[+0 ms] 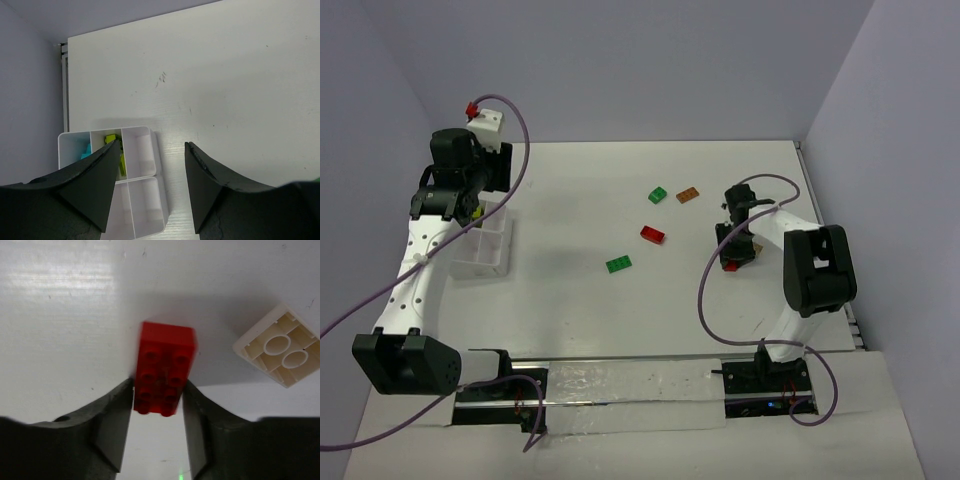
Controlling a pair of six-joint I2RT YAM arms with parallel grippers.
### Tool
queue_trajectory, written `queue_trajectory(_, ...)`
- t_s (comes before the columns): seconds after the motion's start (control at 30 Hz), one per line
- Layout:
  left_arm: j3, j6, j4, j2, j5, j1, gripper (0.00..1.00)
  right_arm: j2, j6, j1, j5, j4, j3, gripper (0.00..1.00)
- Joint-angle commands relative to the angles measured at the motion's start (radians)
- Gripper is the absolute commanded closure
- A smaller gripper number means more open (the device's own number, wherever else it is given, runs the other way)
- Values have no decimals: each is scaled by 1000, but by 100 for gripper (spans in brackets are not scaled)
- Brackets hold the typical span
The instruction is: Sort the legos into containers by color
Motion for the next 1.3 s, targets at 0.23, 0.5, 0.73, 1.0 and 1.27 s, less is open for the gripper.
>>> queue_trajectory(0.23,-90,-219,-10,-58,464,7,39,-139,-42,119,-234,104,50,100)
queue_trajectory(0.5,-191,-422,16,-31,867,4,38,-321,-107,424,-302,223,133,100)
queue_trajectory(0.73,-288,-570,122,-6,1084,-37,31,-300,-169,623,-244,217,248,100)
queue_trajectory(1.0,-304,-642,178,6,1126,-105,28,-241,-221,755,-163,177,352,100)
queue_trajectory(1.27,-320,-653,204,15,1118,-155,29,-216,-236,806,-133,160,390,100)
